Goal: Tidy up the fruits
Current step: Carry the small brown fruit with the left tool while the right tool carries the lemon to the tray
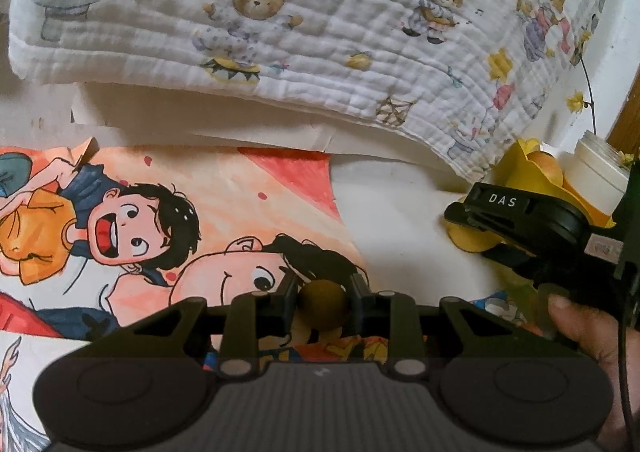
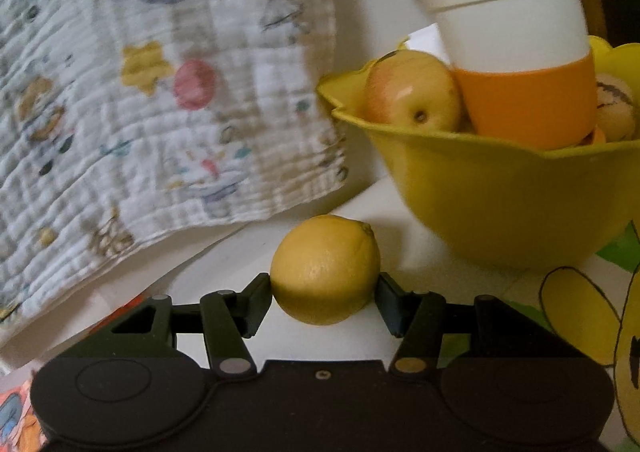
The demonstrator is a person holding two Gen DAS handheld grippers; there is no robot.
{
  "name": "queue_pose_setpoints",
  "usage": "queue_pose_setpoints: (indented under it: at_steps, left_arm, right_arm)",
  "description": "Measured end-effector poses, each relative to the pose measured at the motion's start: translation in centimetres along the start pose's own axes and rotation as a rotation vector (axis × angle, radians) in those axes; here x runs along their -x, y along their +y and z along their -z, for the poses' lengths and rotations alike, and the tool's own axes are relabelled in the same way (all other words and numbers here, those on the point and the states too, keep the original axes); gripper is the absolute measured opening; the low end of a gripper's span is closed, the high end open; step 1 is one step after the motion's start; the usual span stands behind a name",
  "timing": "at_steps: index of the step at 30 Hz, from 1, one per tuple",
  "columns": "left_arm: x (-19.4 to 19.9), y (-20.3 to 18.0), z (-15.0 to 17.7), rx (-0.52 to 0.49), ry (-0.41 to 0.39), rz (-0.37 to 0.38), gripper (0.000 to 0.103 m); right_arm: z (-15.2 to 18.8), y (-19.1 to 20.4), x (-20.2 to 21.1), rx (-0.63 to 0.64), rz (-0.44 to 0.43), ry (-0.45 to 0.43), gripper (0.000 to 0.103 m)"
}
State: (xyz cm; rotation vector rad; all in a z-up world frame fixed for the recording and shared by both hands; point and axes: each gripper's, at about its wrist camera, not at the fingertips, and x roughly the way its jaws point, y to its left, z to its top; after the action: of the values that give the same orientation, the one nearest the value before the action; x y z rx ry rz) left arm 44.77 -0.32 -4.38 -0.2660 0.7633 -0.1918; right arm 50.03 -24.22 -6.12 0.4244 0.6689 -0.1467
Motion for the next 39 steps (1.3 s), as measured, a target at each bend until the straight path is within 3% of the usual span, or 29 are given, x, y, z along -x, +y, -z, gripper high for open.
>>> queue_pose_setpoints:
  at_steps: [10,26,27,39]
  left_arm:
    - [2.0,0.5,0.2,0.004,-0.009,0.007,0.03]
    - [7.7,-0.5,0.9,-0.017,-0.049,0.049,0.03]
    - [8.1,-0.6,0.9,-0.02,-0.051,0.051,0.03]
    - [12.9,-2.6,3.2,-0.046,-0.049,0.101,0.03]
  right_arm:
    - [1.8,1.4,1.6,0.042,-0.124,0.055,0.058]
    - [1.5,2.8,9.7,0.136,-0.299,0.108,0.058]
    - [1.4,2.7,10.1,0.148,-0.261,0.083,0.058]
    - [1.5,-2.1,16.6,0.233,-0.289,0.129,0.058]
